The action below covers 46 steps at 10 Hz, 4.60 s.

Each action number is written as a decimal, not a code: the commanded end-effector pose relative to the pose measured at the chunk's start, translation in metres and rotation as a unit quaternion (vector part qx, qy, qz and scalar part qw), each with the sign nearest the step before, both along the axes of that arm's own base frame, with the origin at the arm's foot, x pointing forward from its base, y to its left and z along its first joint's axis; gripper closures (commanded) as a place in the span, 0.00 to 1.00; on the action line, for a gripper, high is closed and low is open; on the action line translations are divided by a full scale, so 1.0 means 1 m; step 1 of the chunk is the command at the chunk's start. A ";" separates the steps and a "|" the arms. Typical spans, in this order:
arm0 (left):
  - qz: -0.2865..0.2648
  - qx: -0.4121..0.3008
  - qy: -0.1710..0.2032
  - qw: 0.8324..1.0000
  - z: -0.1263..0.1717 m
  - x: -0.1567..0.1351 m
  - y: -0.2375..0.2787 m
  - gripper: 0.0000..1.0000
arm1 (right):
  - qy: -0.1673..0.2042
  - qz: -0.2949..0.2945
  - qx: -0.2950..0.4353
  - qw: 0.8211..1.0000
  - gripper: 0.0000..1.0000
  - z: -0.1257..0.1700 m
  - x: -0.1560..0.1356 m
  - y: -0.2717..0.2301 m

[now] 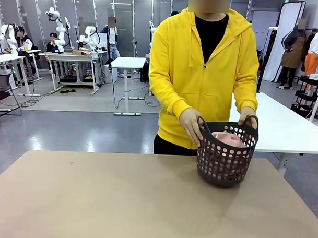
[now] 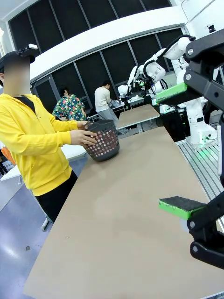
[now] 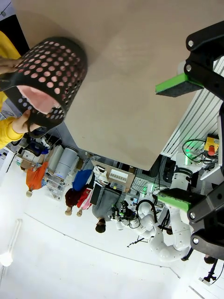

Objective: Fold the towel.
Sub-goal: Grab the top end of the 100 cm Hotel Towel extended by the human.

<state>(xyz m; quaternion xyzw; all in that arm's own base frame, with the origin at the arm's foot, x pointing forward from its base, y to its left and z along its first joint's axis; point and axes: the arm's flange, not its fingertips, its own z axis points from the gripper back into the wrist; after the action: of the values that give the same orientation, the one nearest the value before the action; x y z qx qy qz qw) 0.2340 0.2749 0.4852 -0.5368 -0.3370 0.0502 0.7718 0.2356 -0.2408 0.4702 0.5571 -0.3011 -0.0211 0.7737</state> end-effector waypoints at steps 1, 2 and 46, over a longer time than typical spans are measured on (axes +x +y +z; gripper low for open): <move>-0.004 -0.004 -0.009 1.000 0.000 0.000 0.001 0.00 | -0.010 0.000 0.003 1.000 0.00 0.001 0.000 -0.001; -0.004 -0.004 -0.009 1.000 0.000 0.000 0.001 0.00 | -0.010 0.000 0.003 1.000 0.00 0.001 0.000 -0.001; -0.004 -0.004 -0.009 1.000 0.000 0.000 0.001 0.00 | -0.010 0.000 0.003 1.000 0.00 0.001 0.000 -0.001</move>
<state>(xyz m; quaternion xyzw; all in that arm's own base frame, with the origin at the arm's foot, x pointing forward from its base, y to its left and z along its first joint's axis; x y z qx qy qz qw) 0.2339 0.2748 0.4853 -0.5369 -0.3370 0.0501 0.7718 0.2356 -0.2407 0.4702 0.5570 -0.3010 -0.0211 0.7738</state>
